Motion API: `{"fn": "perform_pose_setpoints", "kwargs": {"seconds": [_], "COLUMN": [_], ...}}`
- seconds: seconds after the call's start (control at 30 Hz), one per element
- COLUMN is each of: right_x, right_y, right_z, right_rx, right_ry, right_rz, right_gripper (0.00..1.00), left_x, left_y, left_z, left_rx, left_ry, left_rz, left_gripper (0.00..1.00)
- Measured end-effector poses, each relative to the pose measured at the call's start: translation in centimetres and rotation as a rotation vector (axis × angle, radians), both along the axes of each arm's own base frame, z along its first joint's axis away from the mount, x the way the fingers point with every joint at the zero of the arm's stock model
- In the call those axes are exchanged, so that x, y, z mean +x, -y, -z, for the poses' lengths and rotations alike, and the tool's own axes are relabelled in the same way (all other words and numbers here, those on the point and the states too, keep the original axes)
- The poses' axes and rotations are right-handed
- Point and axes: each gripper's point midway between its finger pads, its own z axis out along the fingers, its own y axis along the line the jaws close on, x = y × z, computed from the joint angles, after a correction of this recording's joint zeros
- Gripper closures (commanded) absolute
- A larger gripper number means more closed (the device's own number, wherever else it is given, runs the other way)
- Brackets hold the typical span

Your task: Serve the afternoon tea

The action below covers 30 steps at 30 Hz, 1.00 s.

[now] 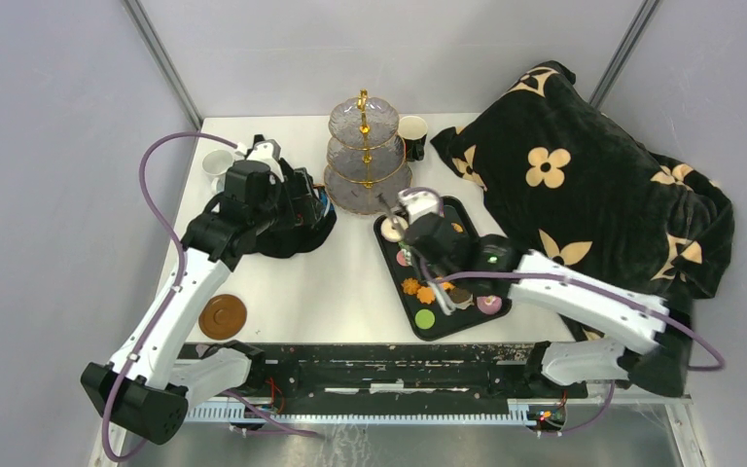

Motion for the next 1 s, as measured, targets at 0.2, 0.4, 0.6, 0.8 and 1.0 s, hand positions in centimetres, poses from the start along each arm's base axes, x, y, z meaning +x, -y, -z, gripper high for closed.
{"fn": "perform_pose_setpoints", "kwargs": {"seconds": [0.2,0.4,0.6,0.8,1.0], "right_x": [-2.3,-5.0,-6.1,-5.0,-4.1], "right_y": [7.2,11.1,11.7,11.3,10.6], "right_z": [-3.9,-1.8,0.6,1.0,0.9], "right_rx": [0.002,-0.135,-0.250,-0.258,-0.221], "right_ry": [-0.041,-0.222,-0.376,-0.425,-0.421], "right_rz": [0.085,0.102,0.077,0.080,0.088], "right_gripper": [0.99,0.81,0.69,0.53,0.53], "left_x": [-0.3,-0.3,0.0,0.4,1.4], "left_y": [0.0,0.1,0.2,0.3,0.7], "left_z": [1.3,1.6,2.3,3.2,2.7], "left_rx": [-0.003,-0.009,-0.017,-0.003,-0.003], "left_ry": [-0.031,-0.042,-0.070,-0.098,-0.095], "left_rz": [-0.003,-0.014,-0.028,-0.031,-0.030], "left_gripper": [0.01,0.01,0.01,0.01,0.01]}}
